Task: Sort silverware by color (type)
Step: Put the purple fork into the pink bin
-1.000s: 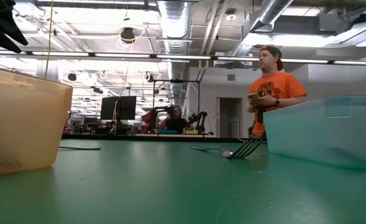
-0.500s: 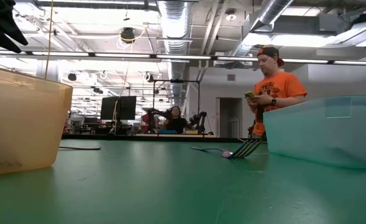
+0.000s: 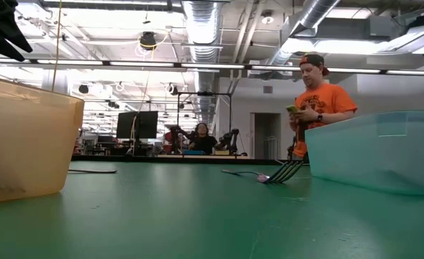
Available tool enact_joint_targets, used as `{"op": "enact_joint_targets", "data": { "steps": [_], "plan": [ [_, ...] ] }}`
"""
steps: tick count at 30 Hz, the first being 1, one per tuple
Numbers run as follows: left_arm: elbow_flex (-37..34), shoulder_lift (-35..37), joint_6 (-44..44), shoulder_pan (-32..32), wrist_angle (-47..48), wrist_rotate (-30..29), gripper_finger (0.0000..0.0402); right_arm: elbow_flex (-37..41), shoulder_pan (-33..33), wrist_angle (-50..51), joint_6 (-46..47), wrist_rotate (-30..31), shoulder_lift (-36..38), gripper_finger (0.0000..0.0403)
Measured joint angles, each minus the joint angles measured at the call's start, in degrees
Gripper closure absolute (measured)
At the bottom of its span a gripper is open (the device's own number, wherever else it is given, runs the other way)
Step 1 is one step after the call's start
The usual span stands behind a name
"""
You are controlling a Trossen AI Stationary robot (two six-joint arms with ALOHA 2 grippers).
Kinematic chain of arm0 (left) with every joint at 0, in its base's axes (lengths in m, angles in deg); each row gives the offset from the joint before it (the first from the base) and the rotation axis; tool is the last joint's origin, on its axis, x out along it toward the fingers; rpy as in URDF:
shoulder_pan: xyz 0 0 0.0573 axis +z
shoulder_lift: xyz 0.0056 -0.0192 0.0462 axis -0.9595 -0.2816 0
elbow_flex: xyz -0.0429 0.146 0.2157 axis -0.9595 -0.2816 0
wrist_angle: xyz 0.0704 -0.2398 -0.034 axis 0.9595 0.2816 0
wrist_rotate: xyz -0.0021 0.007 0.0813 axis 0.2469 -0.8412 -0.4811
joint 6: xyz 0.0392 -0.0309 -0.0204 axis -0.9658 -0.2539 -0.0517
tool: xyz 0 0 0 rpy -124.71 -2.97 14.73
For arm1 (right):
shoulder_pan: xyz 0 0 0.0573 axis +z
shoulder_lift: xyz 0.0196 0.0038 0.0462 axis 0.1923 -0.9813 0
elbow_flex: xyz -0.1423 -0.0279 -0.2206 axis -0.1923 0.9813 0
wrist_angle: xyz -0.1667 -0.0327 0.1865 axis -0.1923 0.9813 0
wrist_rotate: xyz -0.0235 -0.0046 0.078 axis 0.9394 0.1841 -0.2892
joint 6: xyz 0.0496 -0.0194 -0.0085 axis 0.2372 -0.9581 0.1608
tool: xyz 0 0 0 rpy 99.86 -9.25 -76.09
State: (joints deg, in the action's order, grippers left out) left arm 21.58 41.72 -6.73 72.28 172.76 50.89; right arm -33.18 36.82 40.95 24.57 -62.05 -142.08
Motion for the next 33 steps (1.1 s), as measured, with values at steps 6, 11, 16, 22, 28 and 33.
{"op": "enact_joint_targets", "data": {
  "steps": [6,11,16,22,28,33],
  "plan": [
    [0.0,0.0,0.0,0.0,0.0,0.0,0.0243,0.0,3.7,0.0,8.3,2.3,-0.2,0.0373],
    [0.0,0.0,0.0,0.0,0.0,0.0,0.0243,0.0,8.8,0.1,18.6,2.3,-0.2,0.0373],
    [0.0,0.0,0.0,0.0,0.0,0.0,0.0243,0.0,13.7,1.8,28.4,2.2,-0.2,0.0373],
    [0.0,0.0,0.0,0.0,0.0,0.0,0.0243,4.0,16.3,0.0,29.9,-1.5,-0.2,0.0373],
    [0.0,0.0,0.0,0.0,0.0,0.0,0.0243,13.2,15.3,-12.2,22.2,-8.0,-0.2,0.0373],
    [0.0,0.0,0.0,0.0,0.0,0.0,0.0243,18.2,15.0,-19.4,19.2,-9.5,-0.2,0.0373]
  ]
}}
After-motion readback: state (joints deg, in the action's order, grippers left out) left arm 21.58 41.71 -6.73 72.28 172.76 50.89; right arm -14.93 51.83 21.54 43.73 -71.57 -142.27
